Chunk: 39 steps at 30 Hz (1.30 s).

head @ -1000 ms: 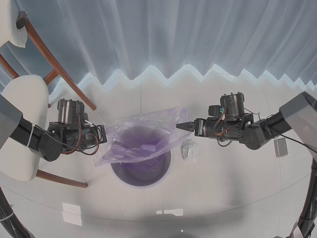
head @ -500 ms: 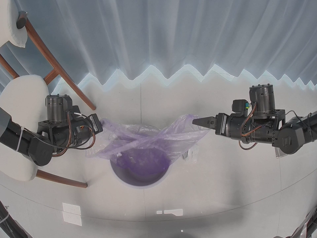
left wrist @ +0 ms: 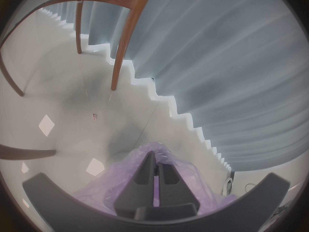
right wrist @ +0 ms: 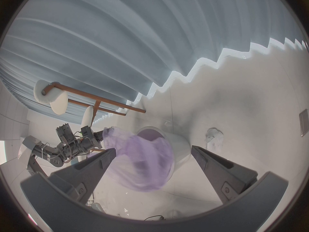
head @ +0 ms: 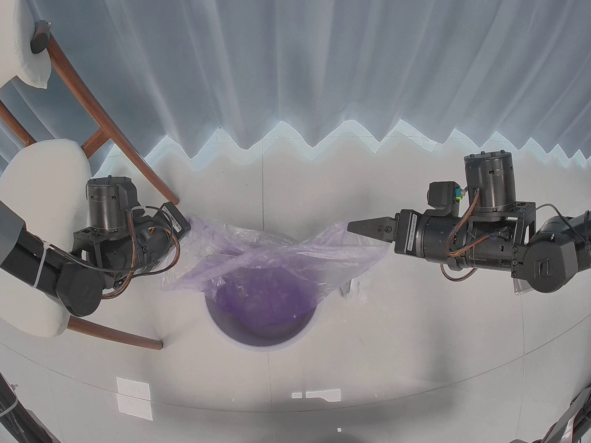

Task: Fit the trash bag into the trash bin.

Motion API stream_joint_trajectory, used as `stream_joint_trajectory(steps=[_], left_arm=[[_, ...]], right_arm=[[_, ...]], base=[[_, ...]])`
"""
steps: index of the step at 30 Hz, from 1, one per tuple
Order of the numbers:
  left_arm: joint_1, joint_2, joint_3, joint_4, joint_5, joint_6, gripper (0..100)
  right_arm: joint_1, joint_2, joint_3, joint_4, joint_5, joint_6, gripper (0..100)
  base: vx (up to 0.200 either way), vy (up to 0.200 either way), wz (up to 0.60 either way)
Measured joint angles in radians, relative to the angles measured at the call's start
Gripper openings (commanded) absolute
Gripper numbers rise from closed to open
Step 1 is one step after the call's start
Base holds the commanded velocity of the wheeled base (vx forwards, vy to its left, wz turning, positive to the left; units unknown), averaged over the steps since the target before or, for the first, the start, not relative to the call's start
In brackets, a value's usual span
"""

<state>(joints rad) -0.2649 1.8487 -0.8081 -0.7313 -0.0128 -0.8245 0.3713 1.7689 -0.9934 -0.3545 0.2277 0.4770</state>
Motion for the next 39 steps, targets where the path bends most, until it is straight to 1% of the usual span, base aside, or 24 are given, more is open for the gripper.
stream_joint_trajectory(steps=[3, 4, 6, 8, 10, 13, 19, 21, 27, 31, 34, 36, 39], left_arm=[[-0.001, -0.003, -0.001, -0.026, -0.011, -0.053, 0], [0.000, -0.006, -0.001, -0.031, -0.025, -0.071, 0], [0.002, -0.019, -0.001, -0.037, -0.079, -0.104, 0], [0.002, -0.038, -0.001, -0.036, -0.130, -0.114, 0], [-0.003, -0.057, -0.001, -0.021, -0.147, -0.094, 0], [-0.017, -0.072, -0.008, 0.036, -0.144, -0.063, 0], [-0.032, -0.086, -0.068, 0.285, -0.097, -0.050, 0], [-0.033, -0.086, -0.100, 0.351, -0.084, -0.059, 0], [-0.030, -0.067, -0.202, 0.407, -0.071, -0.088, 0], [-0.014, -0.038, -0.286, 0.524, -0.061, -0.174, 0], [-0.009, -0.020, -0.336, 0.577, -0.057, -0.231, 0], [-0.008, -0.012, -0.354, 0.587, -0.056, -0.245, 0], [-0.013, -0.004, -0.368, 0.595, -0.054, -0.256, 0]], right_arm=[[0.008, 0.004, 0.000, -0.002, -0.004, 0.001, 100], [0.010, 0.006, 0.000, -0.003, -0.005, 0.001, 100], [0.013, 0.010, 0.000, -0.004, -0.005, 0.005, 100], [0.014, 0.016, -0.002, -0.006, -0.005, 0.012, 100], [0.014, 0.019, -0.007, -0.006, -0.005, 0.018, 100], [0.014, 0.018, -0.010, 0.000, -0.004, 0.023, 100], [0.012, 0.003, -0.025, 0.033, -0.004, 0.031, 100], [0.012, -0.003, -0.038, 0.038, -0.004, 0.026, 100], [0.019, -0.020, -0.078, 0.049, -0.005, -0.024, 100], [0.053, -0.029, -0.096, 0.056, -0.025, -0.025, 100], [0.104, -0.032, -0.105, 0.077, -0.050, 0.032, 100], [0.133, -0.031, -0.110, 0.094, -0.065, 0.102, 100], [0.177, -0.024, -0.120, 0.121, -0.089, 0.245, 100]], base=[[0.000, 0.000, 0.00], [0.000, 0.000, 0.00], [0.000, 0.000, 0.00], [0.000, 0.000, 0.00], [0.000, 0.000, 0.00], [0.000, 0.000, 0.00], [0.000, 0.000, 0.00], [0.000, 0.000, 0.00], [0.000, 0.000, 0.00], [0.000, 0.000, 0.00], [0.000, 0.000, 0.00], [0.000, 0.000, 0.00], [0.000, 0.000, 0.00]])
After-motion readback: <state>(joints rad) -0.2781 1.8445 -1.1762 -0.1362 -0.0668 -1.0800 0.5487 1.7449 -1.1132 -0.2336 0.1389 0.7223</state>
